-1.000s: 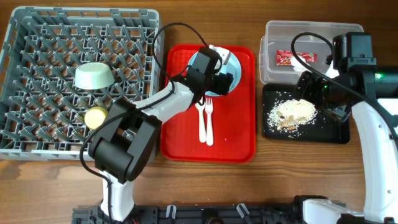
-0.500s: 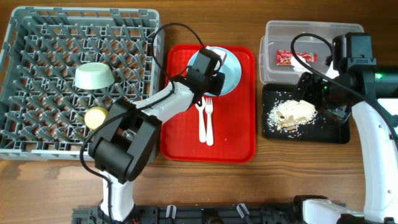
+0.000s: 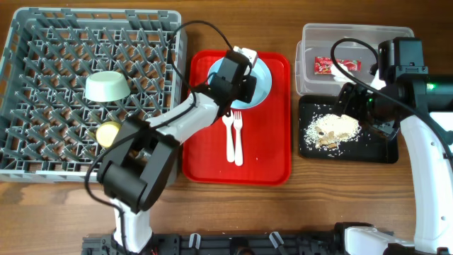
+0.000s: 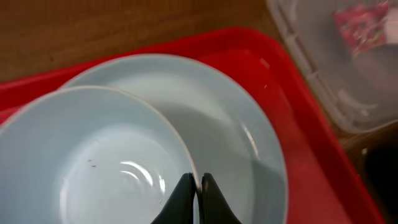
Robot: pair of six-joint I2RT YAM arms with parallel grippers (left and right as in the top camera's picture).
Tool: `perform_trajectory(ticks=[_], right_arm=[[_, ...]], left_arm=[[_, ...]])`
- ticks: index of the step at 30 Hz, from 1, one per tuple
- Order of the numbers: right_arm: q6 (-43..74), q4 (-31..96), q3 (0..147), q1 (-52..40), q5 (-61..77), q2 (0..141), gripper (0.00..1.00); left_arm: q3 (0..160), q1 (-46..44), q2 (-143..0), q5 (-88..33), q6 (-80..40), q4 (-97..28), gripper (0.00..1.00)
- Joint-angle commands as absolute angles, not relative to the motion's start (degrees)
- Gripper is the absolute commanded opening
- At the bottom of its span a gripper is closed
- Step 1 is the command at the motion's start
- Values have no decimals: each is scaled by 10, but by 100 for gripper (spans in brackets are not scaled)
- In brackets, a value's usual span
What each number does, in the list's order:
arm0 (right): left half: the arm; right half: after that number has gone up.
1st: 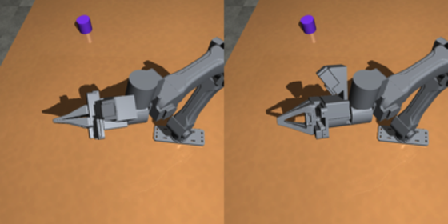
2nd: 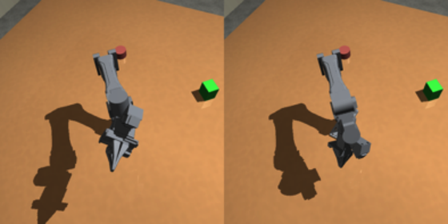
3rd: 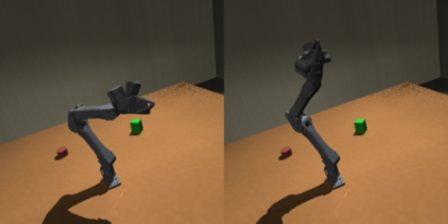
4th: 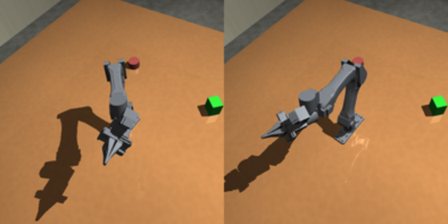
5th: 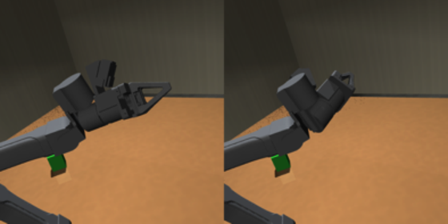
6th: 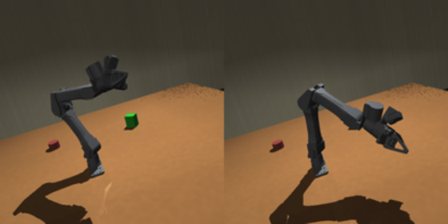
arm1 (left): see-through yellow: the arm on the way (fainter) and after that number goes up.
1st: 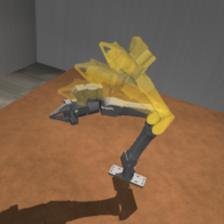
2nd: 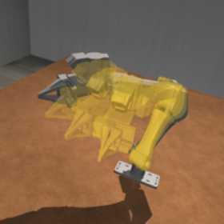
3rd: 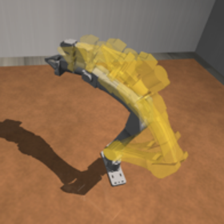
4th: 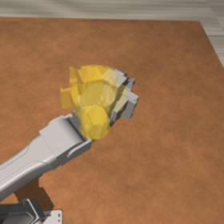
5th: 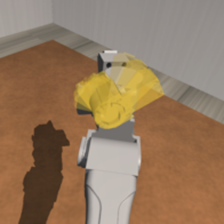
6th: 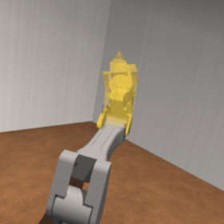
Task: Sort waste into correct bins and load items into the dishwasher rack
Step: 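Place the blue bowl into the dish rack with left gripper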
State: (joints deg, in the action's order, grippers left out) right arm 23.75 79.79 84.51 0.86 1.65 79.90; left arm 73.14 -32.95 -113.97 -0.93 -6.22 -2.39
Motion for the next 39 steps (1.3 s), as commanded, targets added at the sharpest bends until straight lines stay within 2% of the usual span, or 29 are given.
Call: perform_trajectory(ticks=[1,6,13,21,28,39], right_arm=[[229,800,845,10,13,793,84],[226,799,845,10,13,793,84],[225,797,845,10,13,793,83],[225,797,845,10,13,793,83],[225,797,845,10,13,793,83],[225,798,845,10,13,793,83]], left_arm=[[732,-330,-1054,-14,-65,-39,4],[732,-297,-967,-38,-99,-102,4],[732,-101,-914,-342,-156,-111,4],[732,67,-973,-541,-184,-114,4],[732,119,-1044,-607,-205,-114,4],[732,183,-1095,-604,-215,-131,4]])
